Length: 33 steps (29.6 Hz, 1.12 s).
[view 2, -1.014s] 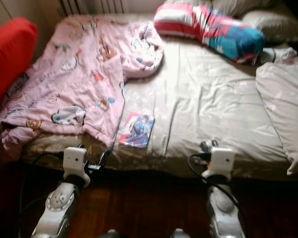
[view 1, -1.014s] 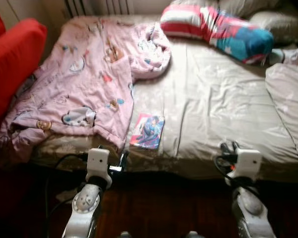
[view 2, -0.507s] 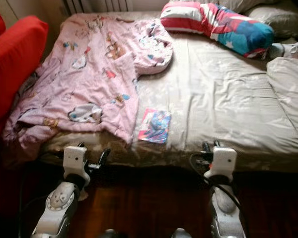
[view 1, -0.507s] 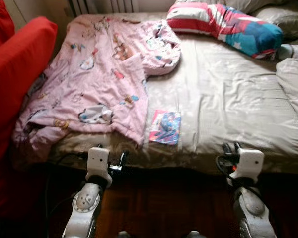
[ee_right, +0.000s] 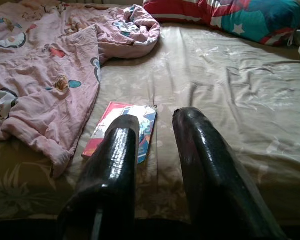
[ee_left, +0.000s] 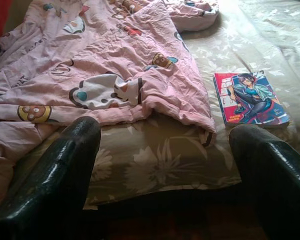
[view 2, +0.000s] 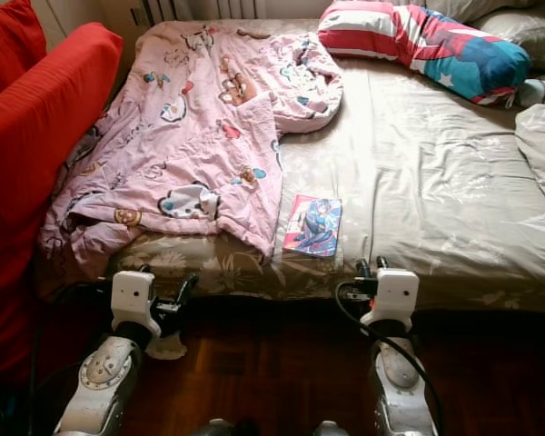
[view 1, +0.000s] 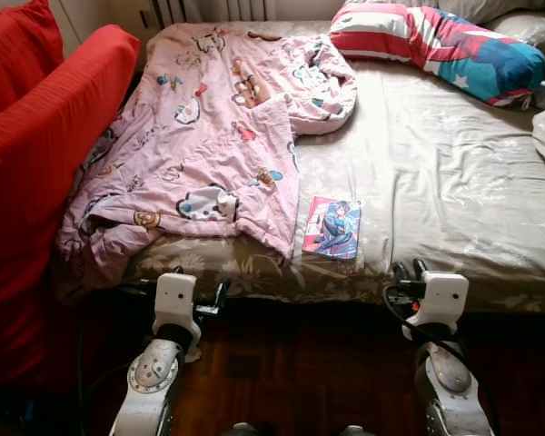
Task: Clean up the room
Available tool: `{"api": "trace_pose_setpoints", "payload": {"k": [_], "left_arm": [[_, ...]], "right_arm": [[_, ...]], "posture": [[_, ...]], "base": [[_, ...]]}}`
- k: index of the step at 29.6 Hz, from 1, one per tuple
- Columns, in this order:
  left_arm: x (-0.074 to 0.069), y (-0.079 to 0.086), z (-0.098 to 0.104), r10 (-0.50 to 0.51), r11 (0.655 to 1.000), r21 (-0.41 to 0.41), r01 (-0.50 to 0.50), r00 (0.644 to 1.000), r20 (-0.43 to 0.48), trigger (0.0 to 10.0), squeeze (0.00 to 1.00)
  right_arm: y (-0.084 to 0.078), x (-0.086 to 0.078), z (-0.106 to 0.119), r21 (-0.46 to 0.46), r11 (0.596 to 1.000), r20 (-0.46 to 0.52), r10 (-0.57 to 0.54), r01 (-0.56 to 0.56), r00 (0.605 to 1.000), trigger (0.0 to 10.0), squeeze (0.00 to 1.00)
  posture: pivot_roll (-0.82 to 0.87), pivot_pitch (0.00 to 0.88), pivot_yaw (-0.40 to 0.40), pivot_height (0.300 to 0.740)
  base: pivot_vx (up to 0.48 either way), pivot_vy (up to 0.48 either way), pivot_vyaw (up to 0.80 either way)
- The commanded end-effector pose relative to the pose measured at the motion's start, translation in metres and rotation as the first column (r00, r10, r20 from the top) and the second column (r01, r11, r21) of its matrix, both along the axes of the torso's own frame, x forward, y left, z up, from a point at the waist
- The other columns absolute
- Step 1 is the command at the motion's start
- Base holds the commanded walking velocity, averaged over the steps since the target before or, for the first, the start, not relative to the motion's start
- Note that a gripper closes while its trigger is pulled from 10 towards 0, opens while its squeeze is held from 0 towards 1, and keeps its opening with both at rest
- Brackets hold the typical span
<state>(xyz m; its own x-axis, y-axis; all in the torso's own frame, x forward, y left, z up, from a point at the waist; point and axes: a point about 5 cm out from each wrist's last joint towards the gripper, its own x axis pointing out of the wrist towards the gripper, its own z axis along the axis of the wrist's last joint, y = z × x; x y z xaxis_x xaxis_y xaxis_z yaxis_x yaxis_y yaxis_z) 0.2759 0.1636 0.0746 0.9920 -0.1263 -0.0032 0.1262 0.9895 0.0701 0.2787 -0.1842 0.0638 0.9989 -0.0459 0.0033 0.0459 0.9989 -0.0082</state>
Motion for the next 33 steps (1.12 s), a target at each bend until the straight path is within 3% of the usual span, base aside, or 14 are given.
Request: {"api": "trace_pose_setpoints", "payload": {"k": [1, 18, 33], "left_arm": [[-0.0039, 0.0036, -0.0066, 0.007, 1.0, -0.003, -0.007, 0.999, -0.031, 10.0, 0.0], [-0.0036, 0.003, -0.0062, 0.004, 1.0, -0.007, -0.004, 0.999, -0.035, 10.0, 0.0], [-0.0039, 0.003, -0.007, 0.002, 1.0, -0.003, -0.002, 0.999, -0.038, 10.0, 0.0]], "right_arm": [[0.0003, -0.0025, -0.0026, 0.007, 1.0, -0.011, -0.001, 0.001, 1.0, 10.0, 0.0], [0.0036, -0.0036, -0.0046, 0.002, 1.0, -0.02, 0.029, -0.029, 0.999, 10.0, 0.0], [0.005, -0.0031, -0.0045, -0.001, 0.999, -0.018, 0.042, -0.042, 0.999, 10.0, 0.0]], "posture": [[-0.08, 0.204, 0.061, 0.74], [-0.08, 0.205, 0.062, 0.74], [-0.08, 0.204, 0.062, 0.74]], "base": [[0.0, 0.0, 0.0], [0.0, 0.0, 0.0], [0.279, 0.0, 0.0]]}}
